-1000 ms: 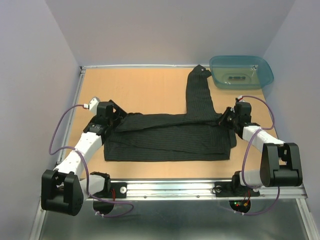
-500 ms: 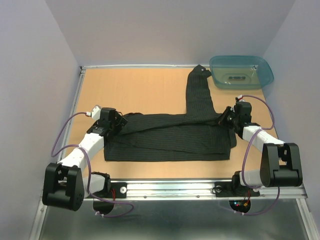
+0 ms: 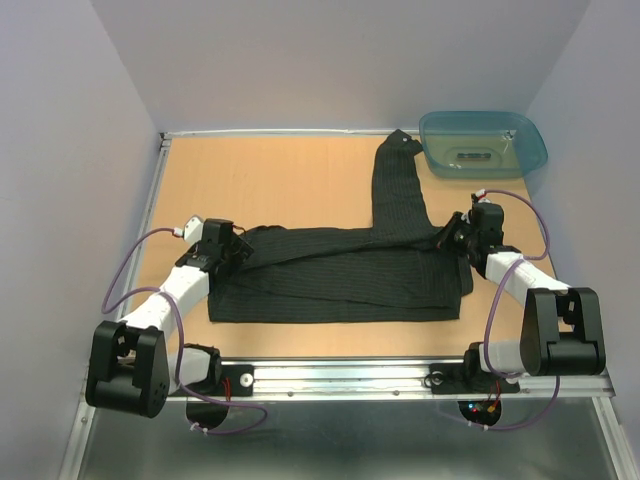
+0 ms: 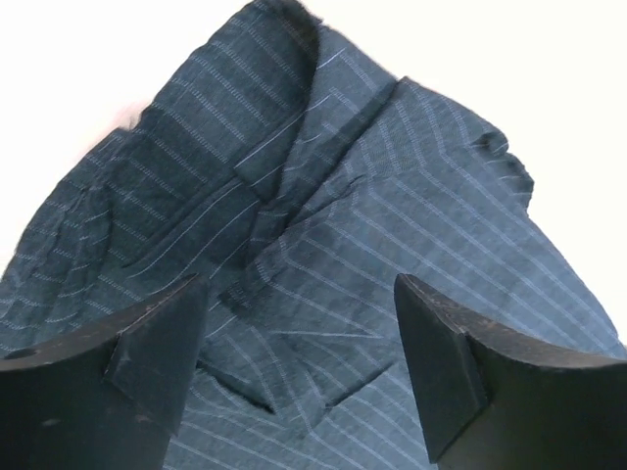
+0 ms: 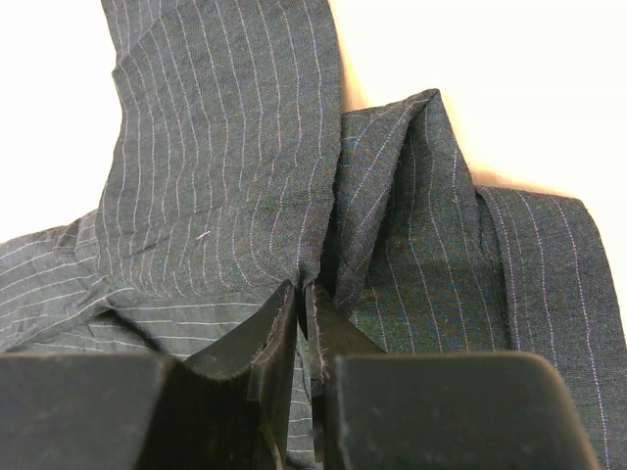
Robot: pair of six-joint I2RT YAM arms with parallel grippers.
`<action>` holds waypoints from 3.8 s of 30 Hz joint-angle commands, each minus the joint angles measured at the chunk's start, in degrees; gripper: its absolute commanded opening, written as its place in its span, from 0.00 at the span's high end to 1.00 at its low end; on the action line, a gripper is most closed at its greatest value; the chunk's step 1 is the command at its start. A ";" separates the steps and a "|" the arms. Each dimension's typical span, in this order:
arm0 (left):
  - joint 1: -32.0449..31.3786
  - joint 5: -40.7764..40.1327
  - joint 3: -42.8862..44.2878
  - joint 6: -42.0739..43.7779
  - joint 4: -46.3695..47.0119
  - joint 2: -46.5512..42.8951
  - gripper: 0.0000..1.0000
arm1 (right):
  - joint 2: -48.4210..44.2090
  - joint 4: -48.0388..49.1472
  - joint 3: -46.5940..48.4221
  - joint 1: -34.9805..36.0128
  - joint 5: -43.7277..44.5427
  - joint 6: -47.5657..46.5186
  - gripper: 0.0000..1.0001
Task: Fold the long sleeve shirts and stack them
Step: Fold the shirt
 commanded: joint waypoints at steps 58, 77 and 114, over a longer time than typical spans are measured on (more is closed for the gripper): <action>10.96 -7.89 4.82 18.62 6.51 0.08 0.42 | -6.05 0.84 4.69 8.26 -3.54 -2.42 0.35; 3.57 10.91 14.06 19.43 17.21 7.98 0.29 | 19.61 7.24 26.32 27.28 7.98 2.65 0.37; 2.88 -0.07 33.03 50.96 -4.48 25.98 0.22 | 23.74 0.57 34.39 39.40 10.18 -20.09 0.42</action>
